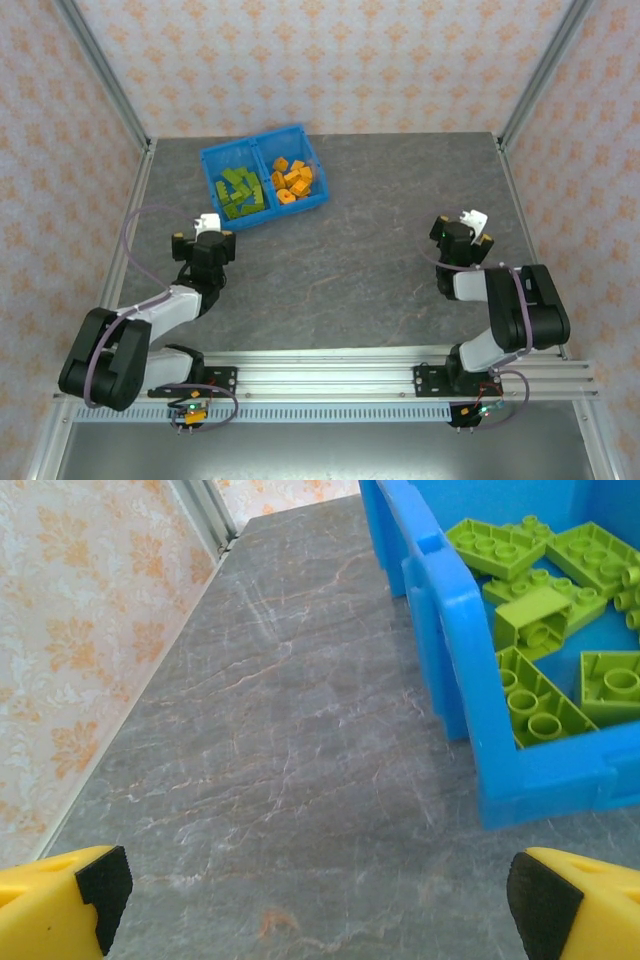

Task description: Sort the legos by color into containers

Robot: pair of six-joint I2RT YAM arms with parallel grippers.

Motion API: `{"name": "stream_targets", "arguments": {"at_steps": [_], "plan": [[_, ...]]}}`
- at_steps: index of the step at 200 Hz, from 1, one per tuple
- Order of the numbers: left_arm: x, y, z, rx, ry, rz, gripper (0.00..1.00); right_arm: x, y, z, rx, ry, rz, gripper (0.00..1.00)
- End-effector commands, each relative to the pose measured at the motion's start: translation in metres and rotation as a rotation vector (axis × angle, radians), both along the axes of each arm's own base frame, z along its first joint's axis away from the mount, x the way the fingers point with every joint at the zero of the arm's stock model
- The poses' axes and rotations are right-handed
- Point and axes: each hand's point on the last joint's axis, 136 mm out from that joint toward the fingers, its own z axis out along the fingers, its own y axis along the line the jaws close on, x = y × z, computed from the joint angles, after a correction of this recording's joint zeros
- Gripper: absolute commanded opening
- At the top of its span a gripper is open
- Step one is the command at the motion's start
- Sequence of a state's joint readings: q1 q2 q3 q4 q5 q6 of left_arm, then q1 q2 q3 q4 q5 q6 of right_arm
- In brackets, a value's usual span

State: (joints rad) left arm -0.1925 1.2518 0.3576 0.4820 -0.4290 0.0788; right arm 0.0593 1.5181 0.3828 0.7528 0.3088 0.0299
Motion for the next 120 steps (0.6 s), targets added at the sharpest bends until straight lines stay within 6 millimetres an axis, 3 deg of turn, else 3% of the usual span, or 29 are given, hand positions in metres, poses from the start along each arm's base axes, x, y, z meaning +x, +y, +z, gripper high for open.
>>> {"name": "stream_targets", "arguments": {"at_steps": [1,17,29,54,120], "plan": [[0.024,-0.003,0.020,-0.081,-0.122,-0.029,1.00,0.013,0.007,0.017,-0.009,-0.102,0.046,0.99],[0.040,0.002,0.014,-0.157,-0.141,-0.041,1.00,0.012,0.009,0.016,0.007,-0.049,0.048,0.99],[0.053,0.009,-0.003,-0.216,-0.117,-0.047,1.00,0.013,0.009,0.017,-0.005,-0.084,0.055,0.99],[0.047,-0.006,-0.015,-0.239,-0.102,-0.158,1.00,0.013,0.010,0.016,0.000,-0.061,0.060,0.99],[0.053,-0.007,-0.015,-0.236,-0.085,-0.158,1.00,0.014,0.010,0.016,0.000,-0.059,0.060,0.99]]}}
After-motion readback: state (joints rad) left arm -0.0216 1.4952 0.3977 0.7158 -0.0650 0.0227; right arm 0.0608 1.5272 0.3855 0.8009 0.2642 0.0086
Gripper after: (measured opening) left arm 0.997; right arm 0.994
